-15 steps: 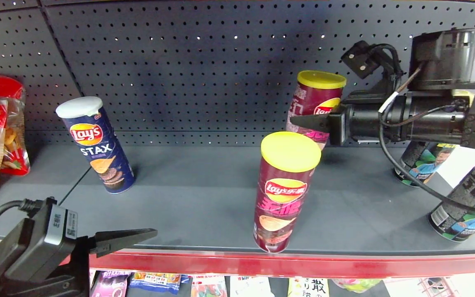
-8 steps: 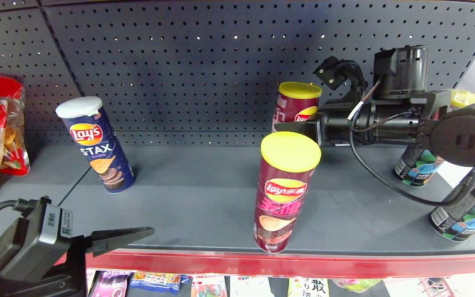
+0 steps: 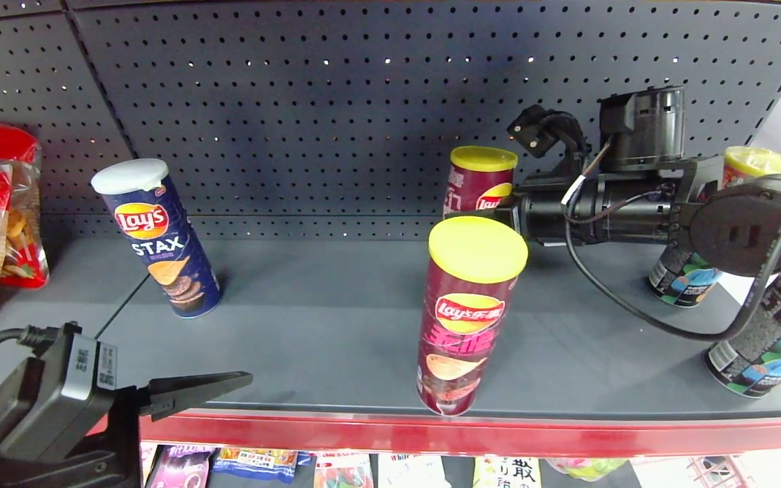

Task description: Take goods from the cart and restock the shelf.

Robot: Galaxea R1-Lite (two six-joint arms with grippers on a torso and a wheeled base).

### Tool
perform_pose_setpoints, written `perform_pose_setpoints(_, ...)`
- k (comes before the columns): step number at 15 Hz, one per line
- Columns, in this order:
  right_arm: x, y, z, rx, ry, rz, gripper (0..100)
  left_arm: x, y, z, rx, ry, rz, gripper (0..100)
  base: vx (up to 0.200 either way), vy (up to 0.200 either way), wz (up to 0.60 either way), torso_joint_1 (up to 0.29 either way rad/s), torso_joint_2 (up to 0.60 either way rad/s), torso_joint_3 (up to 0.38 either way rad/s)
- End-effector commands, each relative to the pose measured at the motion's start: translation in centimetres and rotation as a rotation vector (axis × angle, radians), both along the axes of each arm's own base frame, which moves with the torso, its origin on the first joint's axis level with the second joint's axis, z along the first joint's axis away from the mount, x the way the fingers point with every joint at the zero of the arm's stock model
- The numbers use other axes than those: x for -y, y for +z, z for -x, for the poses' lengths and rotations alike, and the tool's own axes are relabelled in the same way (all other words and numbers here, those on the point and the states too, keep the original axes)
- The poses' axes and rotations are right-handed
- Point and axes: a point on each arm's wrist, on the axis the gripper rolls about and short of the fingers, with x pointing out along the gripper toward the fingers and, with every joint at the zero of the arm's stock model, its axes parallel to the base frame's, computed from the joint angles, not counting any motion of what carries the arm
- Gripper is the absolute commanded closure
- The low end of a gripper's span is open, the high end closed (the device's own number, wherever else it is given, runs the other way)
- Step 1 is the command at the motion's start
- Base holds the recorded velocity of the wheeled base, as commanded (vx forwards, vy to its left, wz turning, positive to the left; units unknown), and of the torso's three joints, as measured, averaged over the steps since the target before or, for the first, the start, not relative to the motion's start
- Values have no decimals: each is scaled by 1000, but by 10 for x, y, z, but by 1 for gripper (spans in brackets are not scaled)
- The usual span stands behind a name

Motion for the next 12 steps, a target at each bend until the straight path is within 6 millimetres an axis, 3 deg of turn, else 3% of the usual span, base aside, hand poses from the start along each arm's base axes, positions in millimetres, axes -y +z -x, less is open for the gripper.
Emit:
perform_pose_setpoints(1,0,0,1,-1,2,1,0,0,-1,-1,-5,1,-2,0,0,0,0,0,0,0)
perform_pose_setpoints(7,6,8,9,13,-11,-8,0,1,-1,-1,-10,2,-4,0,0,0,0,0,0,0)
perform_pose_setpoints(12,26,11,41,-9,-33,-10,0,6,-4,-8,-32,2,-21,0,0,0,0,0,0,0)
